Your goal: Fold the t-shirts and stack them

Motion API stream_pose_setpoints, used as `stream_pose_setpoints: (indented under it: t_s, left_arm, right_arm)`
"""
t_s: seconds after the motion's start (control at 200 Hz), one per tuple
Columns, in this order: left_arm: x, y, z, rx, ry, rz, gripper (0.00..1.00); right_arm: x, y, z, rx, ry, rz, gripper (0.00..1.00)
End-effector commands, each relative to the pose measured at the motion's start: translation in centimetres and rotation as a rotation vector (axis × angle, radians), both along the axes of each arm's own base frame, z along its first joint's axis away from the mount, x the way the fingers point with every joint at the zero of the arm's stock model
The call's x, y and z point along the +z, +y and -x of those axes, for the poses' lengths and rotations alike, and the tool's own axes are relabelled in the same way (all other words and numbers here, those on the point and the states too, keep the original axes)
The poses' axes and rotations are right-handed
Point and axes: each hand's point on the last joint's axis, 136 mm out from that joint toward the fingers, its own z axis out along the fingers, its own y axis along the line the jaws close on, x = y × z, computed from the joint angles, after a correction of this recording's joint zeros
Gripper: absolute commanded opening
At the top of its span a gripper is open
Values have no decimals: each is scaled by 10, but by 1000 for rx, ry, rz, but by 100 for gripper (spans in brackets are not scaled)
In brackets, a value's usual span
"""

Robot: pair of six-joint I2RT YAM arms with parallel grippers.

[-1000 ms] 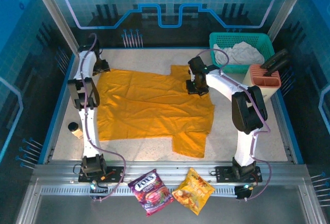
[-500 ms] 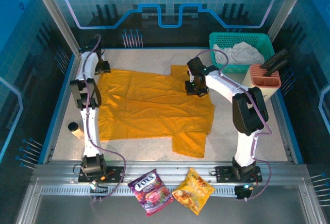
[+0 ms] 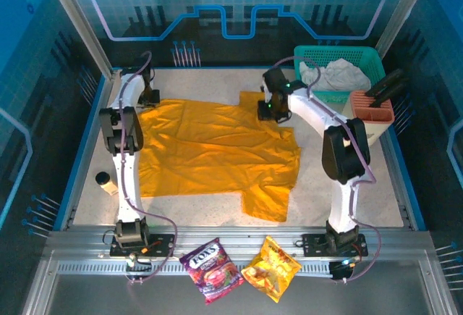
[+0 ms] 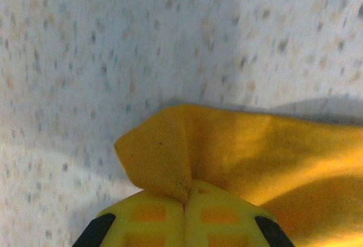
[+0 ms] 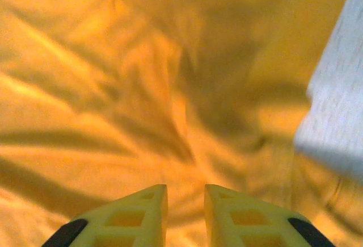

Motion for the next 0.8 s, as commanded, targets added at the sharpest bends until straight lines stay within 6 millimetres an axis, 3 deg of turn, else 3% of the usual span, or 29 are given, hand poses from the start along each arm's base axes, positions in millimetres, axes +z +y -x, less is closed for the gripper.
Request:
stream_pose_setpoints:
  t_s: [0.0,0.08,0.09,0.175,0.335,0.545,0.796]
  left_arm:
    - [52,-6,2,62,-99,14,0]
    - [65,-10,8,76,-121,25,0]
    - [67,-11,9,78,-125,24,0]
    - [77,-14,15,87,-143,26,0]
    - [87,-22,25,102,-163,42,0]
    - [96,-44,41,141,-168,151,0]
    - [108,-50,60,194,-187,187,0]
  right_arm:
    - [-14,-8,-30,18,30,8,28]
    - [-12,-5,-55,26,24,10,32]
    - [-24,-5,-55,27,47,20,33]
    - [-34,-3,-74,27,62,43,37]
    - [-60,0,-86,11,102,42,37]
    - [-98,5,-63,-6,205,20,32]
    - [-108,28,-17,45,270,3,29]
